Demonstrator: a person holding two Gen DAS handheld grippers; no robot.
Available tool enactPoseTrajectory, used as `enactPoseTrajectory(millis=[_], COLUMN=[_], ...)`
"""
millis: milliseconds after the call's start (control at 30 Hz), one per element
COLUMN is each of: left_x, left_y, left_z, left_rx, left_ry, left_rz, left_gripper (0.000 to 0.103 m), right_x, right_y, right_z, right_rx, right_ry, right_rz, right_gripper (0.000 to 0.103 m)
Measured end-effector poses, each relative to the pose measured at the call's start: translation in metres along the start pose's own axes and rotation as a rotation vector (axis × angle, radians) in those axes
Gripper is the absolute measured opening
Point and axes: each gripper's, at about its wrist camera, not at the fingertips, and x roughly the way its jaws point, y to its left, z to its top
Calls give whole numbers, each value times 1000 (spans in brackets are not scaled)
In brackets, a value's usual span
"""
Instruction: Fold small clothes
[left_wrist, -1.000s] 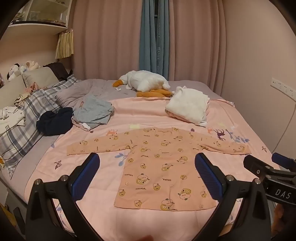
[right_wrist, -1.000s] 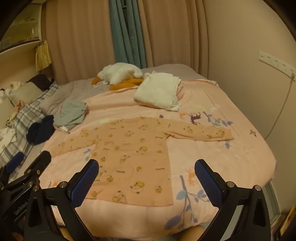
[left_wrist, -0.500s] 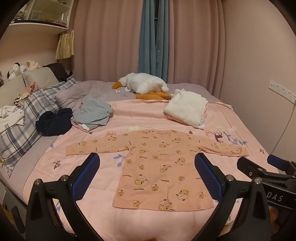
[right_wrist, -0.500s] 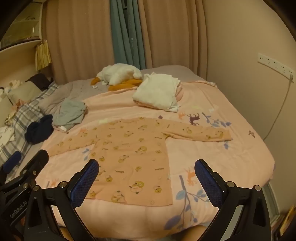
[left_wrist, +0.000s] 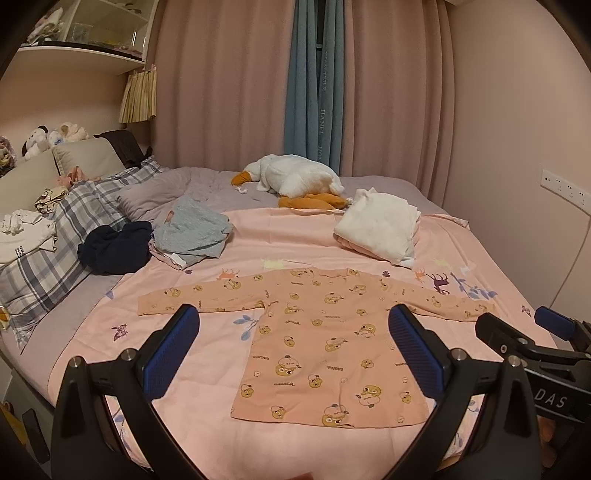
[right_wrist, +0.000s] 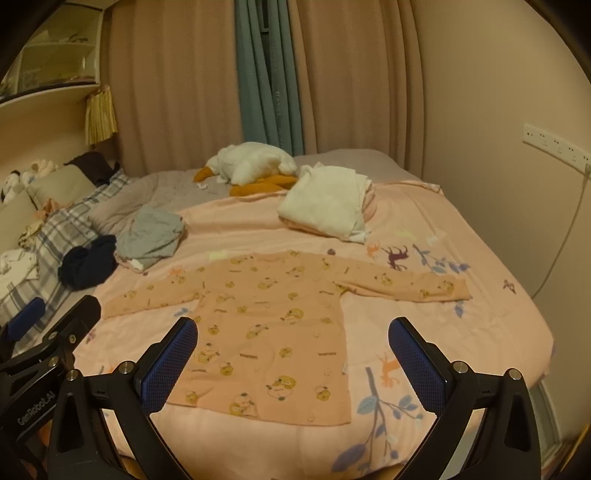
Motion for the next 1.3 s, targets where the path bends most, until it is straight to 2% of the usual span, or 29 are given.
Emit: enactPoseTrajectory(millis=[267,1300], left_x=[-3,2], left_y=[3,-4], left_z=[0,-4], left_rx=[-11,4], left_ry=[-6,25], left_rz=[-10,-21], left_gripper=[102,102], right_x=[-5,-10], right_y=[5,1], right_z=[-3,-4], right_rx=[-12,-7], right_ry=[-33,-41], right_rz=[-2,-28], right_gripper=[102,102])
